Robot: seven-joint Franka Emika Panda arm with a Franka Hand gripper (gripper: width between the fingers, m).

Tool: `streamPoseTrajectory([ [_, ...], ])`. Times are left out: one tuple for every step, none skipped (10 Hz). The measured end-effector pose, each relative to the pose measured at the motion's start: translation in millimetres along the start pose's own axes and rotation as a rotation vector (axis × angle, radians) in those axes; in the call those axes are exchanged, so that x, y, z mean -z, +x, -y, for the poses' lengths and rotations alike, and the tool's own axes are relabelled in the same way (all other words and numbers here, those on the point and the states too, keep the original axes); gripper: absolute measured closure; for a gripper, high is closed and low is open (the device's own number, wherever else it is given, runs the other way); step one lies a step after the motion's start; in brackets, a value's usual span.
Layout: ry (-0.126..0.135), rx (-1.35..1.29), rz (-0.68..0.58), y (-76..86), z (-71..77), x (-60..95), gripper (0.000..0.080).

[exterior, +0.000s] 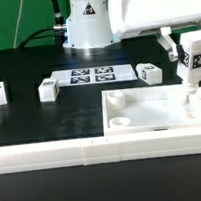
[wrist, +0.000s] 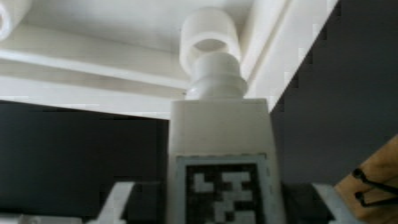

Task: Assemble one leg

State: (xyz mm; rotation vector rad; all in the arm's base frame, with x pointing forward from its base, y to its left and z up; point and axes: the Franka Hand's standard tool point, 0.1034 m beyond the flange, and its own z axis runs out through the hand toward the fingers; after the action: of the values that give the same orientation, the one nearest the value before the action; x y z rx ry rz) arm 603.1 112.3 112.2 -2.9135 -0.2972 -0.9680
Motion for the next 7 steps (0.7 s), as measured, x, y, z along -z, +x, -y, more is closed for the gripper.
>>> streamPoseTrajectory([
  [0.010,0.004,0.063,-18.6,4.1,-10.0,0.0509],
  [0.011,0.005,0.047,-7.4,5.1,-14.5,0.0509],
  [0.005,0.016,0.006,-1.8,2.7,-19.6,0.0509],
  [0.009,0.019,0.046,-7.2,1.4,-25.6,0.0509],
  [0.006,0.022,0.040,-3.8,-1.9,-26.1,0.0509],
  [0.004,0.023,0.043,-5.2,-4.1,-27.1,0.0509],
  [0.003,0.023,0.047,-7.9,-4.8,-28.8,0.0509],
])
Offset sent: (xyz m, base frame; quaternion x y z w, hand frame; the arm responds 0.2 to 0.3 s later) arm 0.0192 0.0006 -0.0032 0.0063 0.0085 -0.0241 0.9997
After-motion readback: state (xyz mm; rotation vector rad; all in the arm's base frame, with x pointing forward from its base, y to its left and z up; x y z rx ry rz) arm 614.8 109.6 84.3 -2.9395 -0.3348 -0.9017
